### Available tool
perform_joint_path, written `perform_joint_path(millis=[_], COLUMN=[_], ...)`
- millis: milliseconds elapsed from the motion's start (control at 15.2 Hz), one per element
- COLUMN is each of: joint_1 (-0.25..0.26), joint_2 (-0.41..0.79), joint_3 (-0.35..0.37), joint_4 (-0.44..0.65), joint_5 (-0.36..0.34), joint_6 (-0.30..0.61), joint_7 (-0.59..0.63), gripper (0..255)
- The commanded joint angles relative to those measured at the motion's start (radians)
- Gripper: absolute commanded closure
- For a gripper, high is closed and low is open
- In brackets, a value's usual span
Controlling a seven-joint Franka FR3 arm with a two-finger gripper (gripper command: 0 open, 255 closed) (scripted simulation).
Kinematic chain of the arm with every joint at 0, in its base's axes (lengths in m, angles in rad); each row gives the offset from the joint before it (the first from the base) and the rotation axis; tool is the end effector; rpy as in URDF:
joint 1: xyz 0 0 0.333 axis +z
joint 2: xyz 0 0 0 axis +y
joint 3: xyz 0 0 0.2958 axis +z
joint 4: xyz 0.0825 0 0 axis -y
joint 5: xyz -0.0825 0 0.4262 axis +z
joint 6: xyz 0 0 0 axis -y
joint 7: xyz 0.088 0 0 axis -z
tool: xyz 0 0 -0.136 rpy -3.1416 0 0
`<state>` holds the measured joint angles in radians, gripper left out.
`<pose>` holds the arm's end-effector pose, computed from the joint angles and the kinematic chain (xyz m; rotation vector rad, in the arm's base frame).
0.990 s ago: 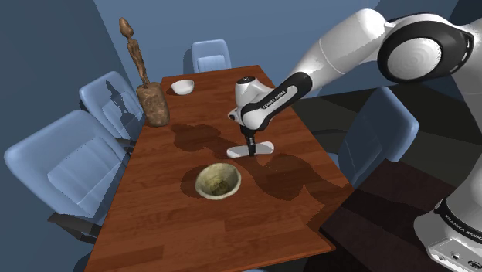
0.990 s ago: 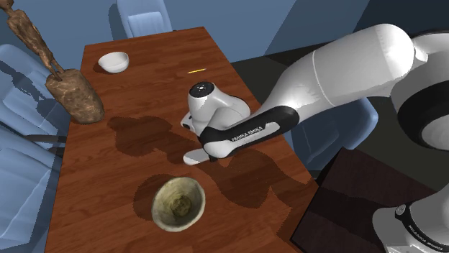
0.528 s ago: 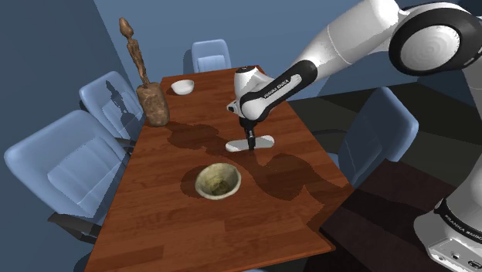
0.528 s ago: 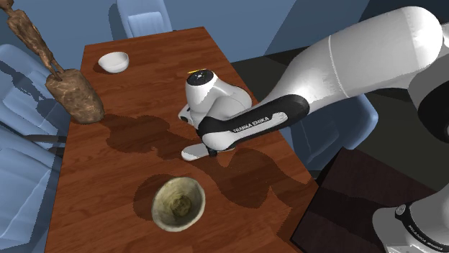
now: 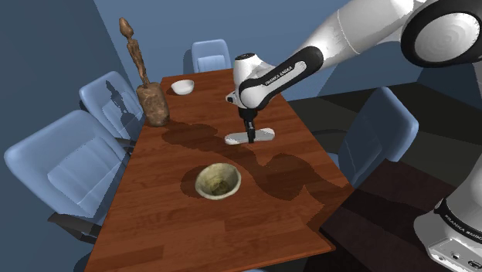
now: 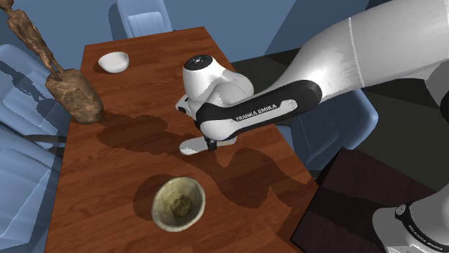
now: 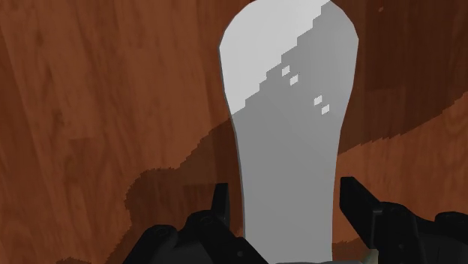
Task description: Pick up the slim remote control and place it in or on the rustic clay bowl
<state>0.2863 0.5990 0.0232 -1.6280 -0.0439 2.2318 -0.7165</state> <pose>0.6789 0.2134 0.2007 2.7002 1.5618 0.0009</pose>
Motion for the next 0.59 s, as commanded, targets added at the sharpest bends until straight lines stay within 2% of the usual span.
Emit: perform_joint_path(millis=[0, 396, 528], joint_1=[0.0, 0.0, 0.032], joint_2=[-0.017, -0.054, -0.05], joint_3=[0.001, 0.002, 0.009], joint_4=[0.002, 0.019, 0.027], joint_5=[0.0, 0.002, -0.003], joint_6=[-0.019, -0.072, -0.078], joint_7=[0.0, -0.002, 0.039], gripper=[255, 255, 255])
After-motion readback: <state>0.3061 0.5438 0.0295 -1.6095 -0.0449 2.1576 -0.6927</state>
